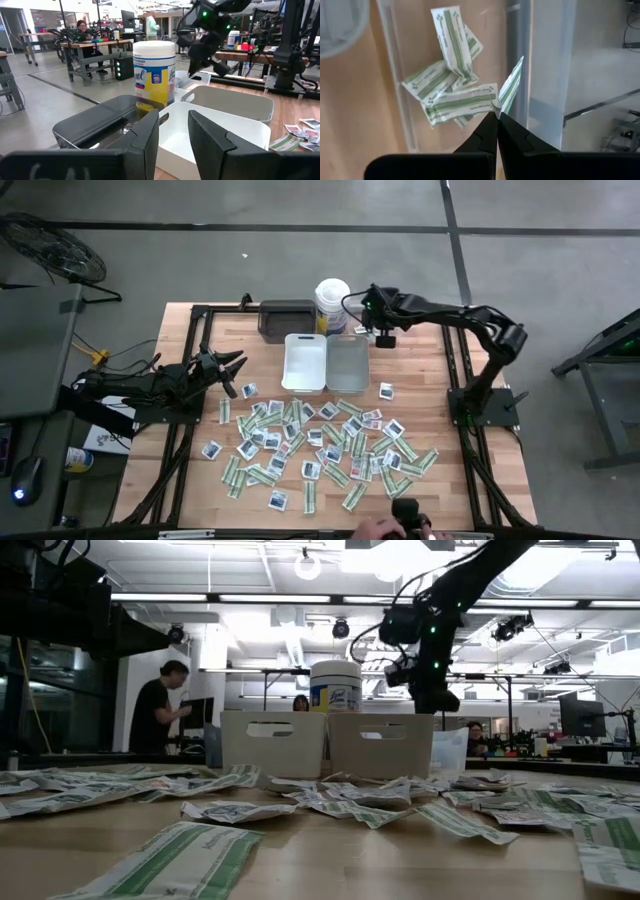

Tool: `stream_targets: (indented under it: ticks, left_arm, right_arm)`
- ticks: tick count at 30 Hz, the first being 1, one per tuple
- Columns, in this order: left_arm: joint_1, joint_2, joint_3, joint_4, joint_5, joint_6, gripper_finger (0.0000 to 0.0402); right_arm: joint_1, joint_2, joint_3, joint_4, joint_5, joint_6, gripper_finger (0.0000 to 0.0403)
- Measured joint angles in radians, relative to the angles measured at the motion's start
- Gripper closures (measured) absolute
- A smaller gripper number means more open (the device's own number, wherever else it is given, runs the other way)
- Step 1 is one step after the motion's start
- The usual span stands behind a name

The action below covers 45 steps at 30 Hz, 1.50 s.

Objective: Pick & Place First Aid Supplies
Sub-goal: Put the band aid into the transparent bin

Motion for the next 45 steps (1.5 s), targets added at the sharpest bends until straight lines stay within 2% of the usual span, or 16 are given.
stream_targets:
  ticks: [6,14,22,29,33,38,45]
  left_arm:
    - [0.000,0.000,0.000,0.000,0.000,0.000,0.0300]
    - [0.000,0.000,0.000,0.000,0.000,0.000,0.0300]
    - [0.000,0.000,0.000,0.000,0.000,0.000,0.0300]
    - [0.000,0.000,0.000,0.000,0.000,0.000,0.0300]
    - [0.000,0.000,0.000,0.000,0.000,0.000,0.0300]
    - [0.000,0.000,0.000,0.000,0.000,0.000,0.0300]
    - [0.000,0.000,0.000,0.000,0.000,0.000,0.0300]
  right_arm:
    - [-0.010,0.062,0.000,0.064,0.014,-0.073,0.0401]
    - [-0.016,0.076,0.000,0.091,-0.003,-0.069,0.0382]
    - [-0.024,0.076,0.000,0.082,-0.035,-0.047,0.0320]
    - [-0.024,0.069,0.000,0.037,-0.030,0.032,0.0250]
    - [-0.024,0.017,0.000,-0.024,-0.029,0.090,0.0224]
    - [-0.017,-0.066,0.000,-0.153,-0.074,0.195,0.0215]
    - [0.024,-0.197,0.000,-0.367,-0.195,0.466,0.0214]
